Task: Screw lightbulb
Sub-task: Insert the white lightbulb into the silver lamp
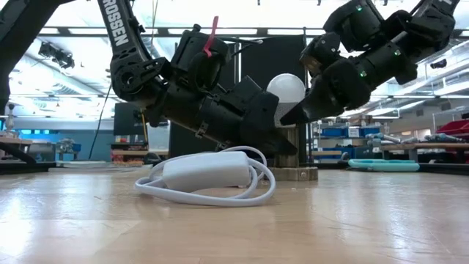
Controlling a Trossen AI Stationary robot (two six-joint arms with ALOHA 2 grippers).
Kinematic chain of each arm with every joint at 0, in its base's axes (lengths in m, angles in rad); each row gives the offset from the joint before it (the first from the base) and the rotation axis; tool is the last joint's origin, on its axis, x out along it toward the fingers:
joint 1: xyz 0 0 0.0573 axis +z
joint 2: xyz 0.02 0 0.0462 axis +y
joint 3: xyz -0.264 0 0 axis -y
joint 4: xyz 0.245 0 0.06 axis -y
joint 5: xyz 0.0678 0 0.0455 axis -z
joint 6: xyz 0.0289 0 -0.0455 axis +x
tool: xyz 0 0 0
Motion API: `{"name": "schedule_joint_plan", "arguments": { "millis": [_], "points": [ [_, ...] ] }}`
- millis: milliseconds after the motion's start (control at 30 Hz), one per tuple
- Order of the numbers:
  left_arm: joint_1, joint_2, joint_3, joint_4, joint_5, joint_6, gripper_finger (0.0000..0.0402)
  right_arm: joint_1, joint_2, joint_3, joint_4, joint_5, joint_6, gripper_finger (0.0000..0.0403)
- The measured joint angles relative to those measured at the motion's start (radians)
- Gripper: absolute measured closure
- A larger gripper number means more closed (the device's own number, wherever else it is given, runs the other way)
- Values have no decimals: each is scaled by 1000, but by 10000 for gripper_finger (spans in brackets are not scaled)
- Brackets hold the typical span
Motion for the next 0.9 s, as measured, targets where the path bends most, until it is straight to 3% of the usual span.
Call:
{"name": "schedule_joint_plan", "arguments": {
  "millis": [367, 633, 900],
  "points": [
    [-1, 0, 0, 1, 140, 43, 198, -79, 0, -12, 4, -228, -137, 112],
    [-2, -1, 0, 1, 241, 68, 198, -67, 0, -13, 23, -340, -180, 130],
    [-1, -1, 0, 1, 266, 69, 198, -67, 16, -13, 89, -405, -178, 140]
  ]
}}
